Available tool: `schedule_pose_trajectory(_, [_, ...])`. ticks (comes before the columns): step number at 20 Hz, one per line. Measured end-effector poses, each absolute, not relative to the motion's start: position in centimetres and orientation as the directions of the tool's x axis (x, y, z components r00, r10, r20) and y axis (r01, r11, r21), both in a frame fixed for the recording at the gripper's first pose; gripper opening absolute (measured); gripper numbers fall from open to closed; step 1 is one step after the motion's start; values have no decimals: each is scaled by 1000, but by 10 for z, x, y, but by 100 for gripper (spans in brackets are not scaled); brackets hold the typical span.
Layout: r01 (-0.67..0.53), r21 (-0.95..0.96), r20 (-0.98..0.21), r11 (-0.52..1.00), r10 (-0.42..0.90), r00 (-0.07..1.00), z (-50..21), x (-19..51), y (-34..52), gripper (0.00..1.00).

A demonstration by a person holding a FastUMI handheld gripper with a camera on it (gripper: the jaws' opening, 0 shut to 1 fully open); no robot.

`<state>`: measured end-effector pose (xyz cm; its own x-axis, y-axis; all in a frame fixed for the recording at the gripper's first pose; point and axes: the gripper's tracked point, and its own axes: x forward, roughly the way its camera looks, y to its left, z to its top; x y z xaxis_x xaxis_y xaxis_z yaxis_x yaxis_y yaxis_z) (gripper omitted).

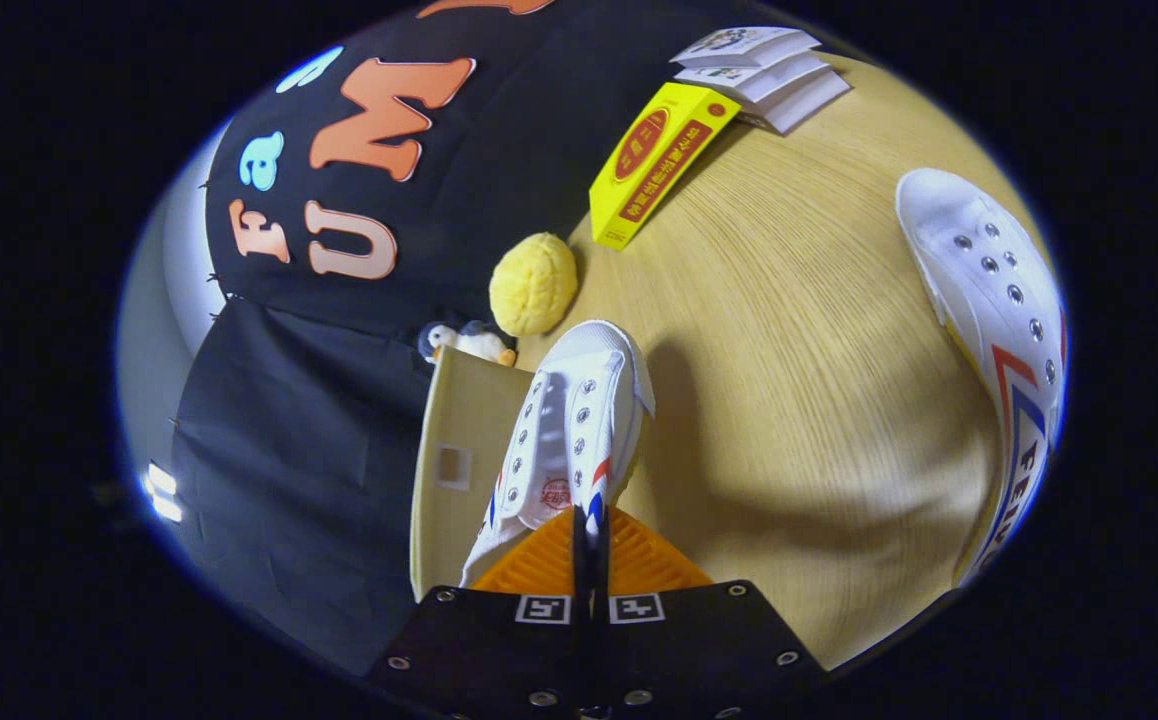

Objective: Open the storage box then place both shoes into the box .Put the left shoe in first, then the right shoe, with the right side of both shoes facing outward in a uniform manner.

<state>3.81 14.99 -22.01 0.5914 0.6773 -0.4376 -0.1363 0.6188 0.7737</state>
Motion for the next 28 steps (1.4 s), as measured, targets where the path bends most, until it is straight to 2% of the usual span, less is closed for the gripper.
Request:
schedule_pose_trajectory(6, [-210, 712, -420, 670, 646, 637, -147, 39, 163, 0])
schedule_pose_trajectory(13, [-259, 662, -428, 703, 639, 639, -100, 25, 244, 0])
schedule_pose_trajectory(21, [-273, 596, -511, 755, 618, 597, -128, 6, 343, 0])
schedule_pose_trajectory(28, [-208, 518, -595, 829, 525, 609, -176, 17, 373, 0])
